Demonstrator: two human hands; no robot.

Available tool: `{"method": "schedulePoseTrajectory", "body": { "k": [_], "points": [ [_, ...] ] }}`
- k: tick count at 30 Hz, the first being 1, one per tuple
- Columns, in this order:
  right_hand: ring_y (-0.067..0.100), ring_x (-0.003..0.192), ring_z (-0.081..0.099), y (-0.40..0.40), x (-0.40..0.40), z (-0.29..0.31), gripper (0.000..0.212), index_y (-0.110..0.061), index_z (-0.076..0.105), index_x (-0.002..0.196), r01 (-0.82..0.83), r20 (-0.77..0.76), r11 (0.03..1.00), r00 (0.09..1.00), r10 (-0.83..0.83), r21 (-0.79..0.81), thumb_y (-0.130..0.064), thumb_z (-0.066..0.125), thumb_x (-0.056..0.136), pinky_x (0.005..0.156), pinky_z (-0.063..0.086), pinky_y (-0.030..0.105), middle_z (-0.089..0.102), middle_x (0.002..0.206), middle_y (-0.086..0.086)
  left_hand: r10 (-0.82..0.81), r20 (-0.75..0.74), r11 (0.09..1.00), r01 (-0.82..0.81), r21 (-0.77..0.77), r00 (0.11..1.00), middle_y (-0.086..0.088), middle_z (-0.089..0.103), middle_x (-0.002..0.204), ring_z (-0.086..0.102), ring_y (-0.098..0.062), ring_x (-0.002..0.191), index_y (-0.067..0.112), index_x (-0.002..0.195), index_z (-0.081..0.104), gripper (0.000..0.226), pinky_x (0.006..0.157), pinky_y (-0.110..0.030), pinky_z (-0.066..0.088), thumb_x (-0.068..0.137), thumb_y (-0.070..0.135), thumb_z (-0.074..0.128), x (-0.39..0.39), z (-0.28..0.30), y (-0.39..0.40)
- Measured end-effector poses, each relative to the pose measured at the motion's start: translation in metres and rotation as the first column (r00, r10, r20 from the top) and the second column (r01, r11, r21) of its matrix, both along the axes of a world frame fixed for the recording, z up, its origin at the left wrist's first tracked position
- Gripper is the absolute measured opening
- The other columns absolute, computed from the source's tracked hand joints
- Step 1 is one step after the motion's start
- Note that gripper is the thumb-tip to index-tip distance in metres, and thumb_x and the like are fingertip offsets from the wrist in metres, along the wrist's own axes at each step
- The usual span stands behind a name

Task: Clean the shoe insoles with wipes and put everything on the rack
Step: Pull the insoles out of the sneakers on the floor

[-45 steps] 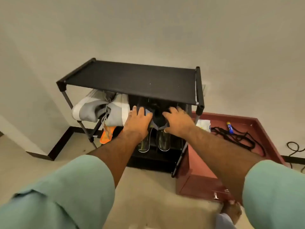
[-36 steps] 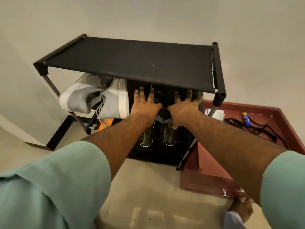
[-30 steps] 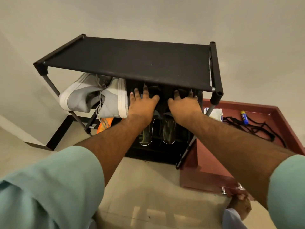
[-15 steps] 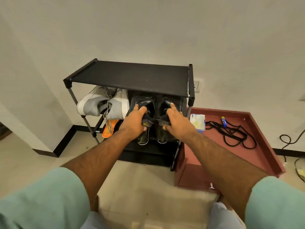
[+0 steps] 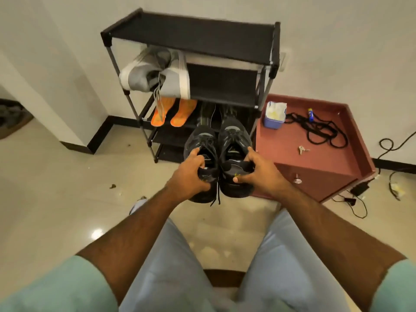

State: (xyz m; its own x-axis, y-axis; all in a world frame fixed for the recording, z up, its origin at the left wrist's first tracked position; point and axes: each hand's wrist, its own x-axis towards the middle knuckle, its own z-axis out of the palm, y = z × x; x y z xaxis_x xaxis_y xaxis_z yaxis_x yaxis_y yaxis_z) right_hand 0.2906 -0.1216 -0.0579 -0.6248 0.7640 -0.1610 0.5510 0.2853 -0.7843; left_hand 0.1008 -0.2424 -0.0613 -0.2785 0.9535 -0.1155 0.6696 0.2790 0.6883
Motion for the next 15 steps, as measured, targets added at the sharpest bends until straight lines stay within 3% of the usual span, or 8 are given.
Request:
{"method": "schedulePoseTrajectory", "body": {
  "k": [4,6,8,10,13,15],
  "points": [
    [0.019,0.088,0.062,0.001,-0.001,-0.065,0.047,-0.011,0.053,0.078,0.072,0.055,0.988,0.996,-0.065,-0.138,-0.023,0.090,0.050,0.081,0.053,0.042,0.065,0.094,0.003,-0.004,0.052,0.986,0.013,-0.168,0.999,-0.010,0.010,0.164,0.046,-0.033,0.132,0.028,0.073,0.038,0.046,0.097,-0.031,0.046,0.069,0.014,0.082,-0.002,-0.057,-0.004],
    [0.023,0.091,0.062,0.005,-0.006,-0.096,0.048,-0.003,0.055,0.083,0.083,0.106,0.982,0.992,-0.066,-0.171,-0.020,0.089,0.053,0.080,0.052,0.038,0.064,0.095,0.007,-0.018,0.067,0.970,0.034,-0.240,0.998,-0.010,0.000,0.165,0.050,-0.032,0.128,0.029,0.072,0.038,0.046,0.094,-0.026,0.043,0.073,0.012,0.080,-0.005,-0.088,0.001],
    [0.022,0.091,0.058,0.016,-0.015,-0.131,0.042,0.000,0.054,0.082,0.094,0.136,0.975,0.988,-0.068,-0.199,-0.010,0.087,0.057,0.072,0.047,0.022,0.061,0.099,0.008,-0.022,0.090,0.954,0.048,-0.296,0.996,-0.010,-0.004,0.165,0.048,-0.034,0.132,0.029,0.071,0.036,0.046,0.097,-0.028,0.043,0.075,0.011,0.079,-0.012,-0.121,0.016],
    [0.020,0.103,0.057,0.028,-0.026,-0.163,0.037,-0.005,0.058,0.081,0.084,0.136,0.969,0.989,-0.053,-0.233,-0.006,0.086,0.057,0.077,0.045,0.015,0.060,0.112,0.004,-0.026,0.098,0.937,0.058,-0.343,0.995,-0.011,-0.004,0.165,0.044,-0.037,0.135,0.027,0.072,0.036,0.045,0.100,-0.029,0.041,0.077,0.011,0.078,-0.022,-0.152,0.031],
    [0.024,0.133,0.040,0.052,-0.043,-0.217,0.040,-0.027,0.054,0.069,0.080,0.157,0.954,0.987,-0.035,-0.288,-0.006,0.086,0.059,0.102,0.040,0.034,0.048,0.140,0.004,-0.022,0.112,0.899,0.068,-0.432,0.993,-0.011,-0.003,0.166,0.040,-0.040,0.137,0.015,0.087,0.048,0.031,0.102,-0.024,0.033,0.079,0.011,0.078,-0.039,-0.209,0.055],
    [0.017,0.140,0.029,0.064,-0.053,-0.246,0.044,-0.028,0.047,0.066,0.064,0.188,0.960,0.982,-0.012,-0.273,-0.003,0.083,0.063,0.102,0.034,0.024,0.042,0.144,0.005,-0.007,0.118,0.885,0.061,-0.461,0.993,-0.008,0.001,0.166,0.039,-0.039,0.138,0.008,0.106,0.057,0.034,0.108,-0.023,0.030,0.080,0.010,0.077,-0.050,-0.242,0.070]
  ]
}}
